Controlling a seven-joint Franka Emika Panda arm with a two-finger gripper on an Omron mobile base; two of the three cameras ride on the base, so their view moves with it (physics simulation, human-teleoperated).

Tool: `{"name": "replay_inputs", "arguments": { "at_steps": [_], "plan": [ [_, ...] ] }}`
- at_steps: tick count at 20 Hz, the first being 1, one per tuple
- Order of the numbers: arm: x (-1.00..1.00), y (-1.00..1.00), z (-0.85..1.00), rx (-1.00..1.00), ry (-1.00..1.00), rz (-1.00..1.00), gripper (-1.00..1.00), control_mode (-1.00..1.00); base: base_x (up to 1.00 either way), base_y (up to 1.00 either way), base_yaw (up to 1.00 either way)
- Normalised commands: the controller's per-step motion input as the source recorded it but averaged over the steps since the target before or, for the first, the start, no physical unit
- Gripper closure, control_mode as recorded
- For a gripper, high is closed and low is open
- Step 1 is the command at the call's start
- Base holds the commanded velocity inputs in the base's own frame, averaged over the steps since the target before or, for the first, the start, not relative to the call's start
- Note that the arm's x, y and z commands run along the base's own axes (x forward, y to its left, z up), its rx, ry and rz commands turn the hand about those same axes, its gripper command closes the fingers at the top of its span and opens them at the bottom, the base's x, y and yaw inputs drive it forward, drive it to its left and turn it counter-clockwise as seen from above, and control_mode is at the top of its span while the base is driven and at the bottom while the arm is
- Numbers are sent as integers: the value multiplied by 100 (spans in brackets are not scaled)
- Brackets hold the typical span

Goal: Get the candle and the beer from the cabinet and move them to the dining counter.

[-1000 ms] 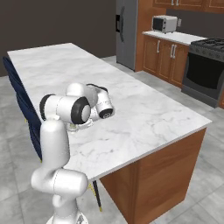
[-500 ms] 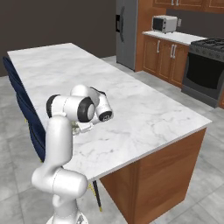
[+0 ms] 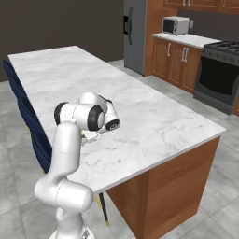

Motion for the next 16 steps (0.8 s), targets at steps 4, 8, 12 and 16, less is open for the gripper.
{"name": "replay_inputs", "arguments": {
  "at_steps": [4,8,12,16],
  "plan": [
    [11,0,-25,0,0,4,100,-100,0,0,0],
    [5,0,-24,0,0,3,-100,-100,0,0,0],
    [-1,0,-14,0,-2,4,-100,-100,0,0,0],
    [-16,0,0,0,-8,1,-100,-100,0,0,0]
  ]
}}
